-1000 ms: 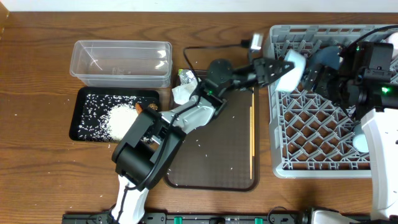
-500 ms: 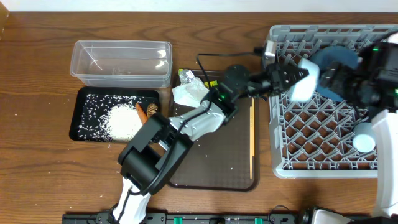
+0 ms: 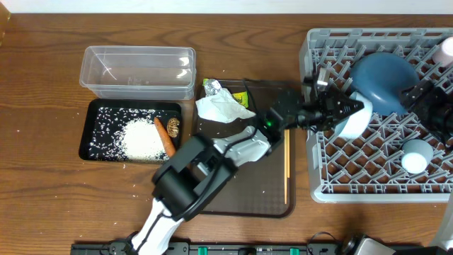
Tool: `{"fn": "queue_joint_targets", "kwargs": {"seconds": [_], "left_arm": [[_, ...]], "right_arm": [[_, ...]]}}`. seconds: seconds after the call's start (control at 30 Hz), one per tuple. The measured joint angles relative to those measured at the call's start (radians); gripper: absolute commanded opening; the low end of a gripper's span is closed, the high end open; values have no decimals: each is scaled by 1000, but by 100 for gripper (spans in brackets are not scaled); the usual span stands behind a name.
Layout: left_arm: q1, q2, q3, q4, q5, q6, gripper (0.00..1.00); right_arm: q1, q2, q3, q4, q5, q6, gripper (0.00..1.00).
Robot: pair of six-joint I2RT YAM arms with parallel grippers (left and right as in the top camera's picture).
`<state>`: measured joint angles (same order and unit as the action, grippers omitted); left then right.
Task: Sort waste into correct bins and load items into the dishwasher rack
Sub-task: 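Carry the light-blue bowl with the left gripper over the dish rack, then set the bowl in the dish rack and open the left gripper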
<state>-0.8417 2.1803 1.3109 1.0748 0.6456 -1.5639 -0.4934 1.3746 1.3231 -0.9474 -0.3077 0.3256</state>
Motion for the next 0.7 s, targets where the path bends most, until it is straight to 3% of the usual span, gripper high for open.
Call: {"fn": "queue_joint_targets", "kwargs": {"seconds": [0.17, 0.33, 0.7], "left_arm": [[5, 97, 9, 161, -34, -111, 15], [12, 122, 27, 186, -58, -192, 15], [10, 137, 142, 220, -71, -222, 15]], "right_arm": [[0, 0, 0, -14, -10, -1, 86], [0, 0, 0, -19, -11, -1, 86], [0, 0, 0, -19, -12, -1, 86]]}}
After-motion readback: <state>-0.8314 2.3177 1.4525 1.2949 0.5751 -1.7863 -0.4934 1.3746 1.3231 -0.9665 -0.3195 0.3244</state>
